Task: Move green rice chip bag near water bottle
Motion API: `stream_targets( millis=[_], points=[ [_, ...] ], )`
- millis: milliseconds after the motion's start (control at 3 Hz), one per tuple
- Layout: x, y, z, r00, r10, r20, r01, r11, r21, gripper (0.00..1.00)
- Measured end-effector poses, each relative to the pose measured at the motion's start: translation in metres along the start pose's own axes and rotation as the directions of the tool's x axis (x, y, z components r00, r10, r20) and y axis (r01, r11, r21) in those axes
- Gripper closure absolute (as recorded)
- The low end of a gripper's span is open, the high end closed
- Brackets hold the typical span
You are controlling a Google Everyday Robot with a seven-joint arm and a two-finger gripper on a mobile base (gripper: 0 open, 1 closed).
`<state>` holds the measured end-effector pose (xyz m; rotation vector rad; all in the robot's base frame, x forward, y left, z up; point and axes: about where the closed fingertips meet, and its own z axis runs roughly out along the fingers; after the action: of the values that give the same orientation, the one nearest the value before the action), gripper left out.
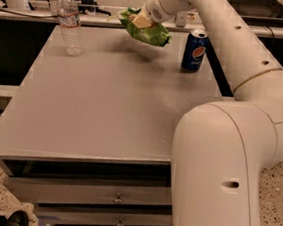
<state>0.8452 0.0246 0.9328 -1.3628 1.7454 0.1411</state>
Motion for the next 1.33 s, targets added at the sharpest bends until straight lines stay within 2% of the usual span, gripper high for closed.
stream_targets(
  millis=[333,667,1000,1333],
  points=[
    [0.0,0.0,0.0,1.0,-0.001,0.001,0.001,1.0,-0.001,1.0],
    [-0.002,0.004,0.0,0.999,-0.051,-0.013,0.051,0.9987,0.001,1.0],
    [-0.008,0.017,0.012,0.987,-0.162,-0.016,0.161,0.9868,-0.016,1.0],
    [-0.013,0.029,0.027,0.969,-0.248,-0.002,0.248,0.968,-0.037,1.0]
  ],
)
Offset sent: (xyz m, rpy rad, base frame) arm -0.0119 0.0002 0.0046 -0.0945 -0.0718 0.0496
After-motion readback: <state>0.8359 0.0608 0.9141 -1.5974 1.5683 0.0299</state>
